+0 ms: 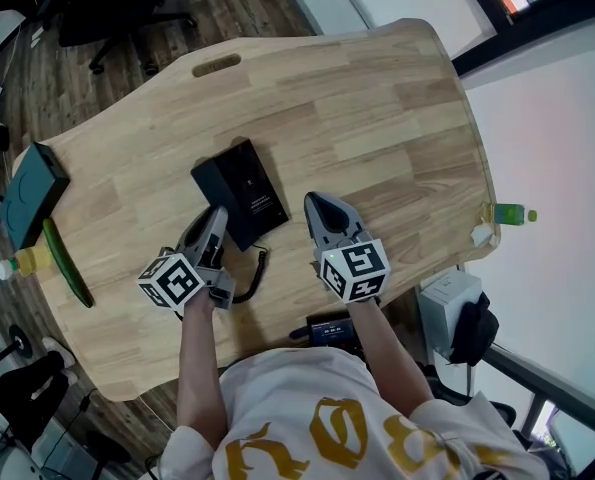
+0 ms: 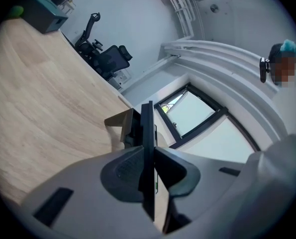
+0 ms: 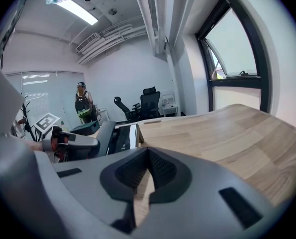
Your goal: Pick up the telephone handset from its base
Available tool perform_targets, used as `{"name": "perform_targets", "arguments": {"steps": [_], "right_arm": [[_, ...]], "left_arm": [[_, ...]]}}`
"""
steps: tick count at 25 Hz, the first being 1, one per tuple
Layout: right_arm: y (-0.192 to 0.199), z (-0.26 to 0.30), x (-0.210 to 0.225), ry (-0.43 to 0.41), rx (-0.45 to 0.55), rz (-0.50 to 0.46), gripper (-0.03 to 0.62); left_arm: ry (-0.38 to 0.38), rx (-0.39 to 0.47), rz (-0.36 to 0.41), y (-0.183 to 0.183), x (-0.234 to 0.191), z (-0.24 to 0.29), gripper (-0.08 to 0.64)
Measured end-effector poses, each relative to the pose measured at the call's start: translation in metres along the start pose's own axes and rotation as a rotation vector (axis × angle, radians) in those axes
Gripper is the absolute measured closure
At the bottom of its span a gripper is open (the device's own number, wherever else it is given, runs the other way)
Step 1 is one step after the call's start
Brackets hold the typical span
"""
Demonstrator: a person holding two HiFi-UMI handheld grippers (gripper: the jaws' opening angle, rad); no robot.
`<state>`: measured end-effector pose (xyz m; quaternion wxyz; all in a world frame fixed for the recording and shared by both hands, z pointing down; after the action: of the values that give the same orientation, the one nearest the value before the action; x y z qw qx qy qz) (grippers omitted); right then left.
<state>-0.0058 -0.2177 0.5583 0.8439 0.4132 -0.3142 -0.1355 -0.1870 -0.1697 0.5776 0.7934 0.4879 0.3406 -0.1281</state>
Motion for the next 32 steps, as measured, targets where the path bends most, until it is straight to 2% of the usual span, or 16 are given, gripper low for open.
{"name": "perform_targets", "arguments": {"steps": [6, 17, 22, 32], "right_arm": [[-0.004, -0.003, -0.006, -0.013, 0.012, -0.005, 0.588], [-0.012, -0.021, -0.02, -0.037, 0.05, -0.017, 0.587], [-0.022, -0.034, -0.036, -0.066, 0.087, -0.031, 0.588], [-0.017, -0.07, -0.067, -0.116, 0.136, -0.047, 0.588]], "left_arm": [[0.017, 0.04, -0.047, -0.007, 0.003, -0.007, 0.488], [0.106, 0.071, 0.006, -0.021, 0.043, -0.013, 0.488], [0.124, 0.092, 0.021, -0.026, 0.059, -0.028, 0.488], [0.165, 0.106, 0.039, -0.016, 0.09, -0.06, 0.488]]}}
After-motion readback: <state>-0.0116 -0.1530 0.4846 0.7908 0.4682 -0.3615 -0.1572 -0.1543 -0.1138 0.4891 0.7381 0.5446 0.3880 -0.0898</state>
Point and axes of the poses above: the fingertips, and each gripper's own axes: z forward along the fingers, x to its right, y out of its underside, the point moved 2 cm from there along -z, backward along the fingers, and after that the axes turned 13 degrees about z, right-handed, at the moved point
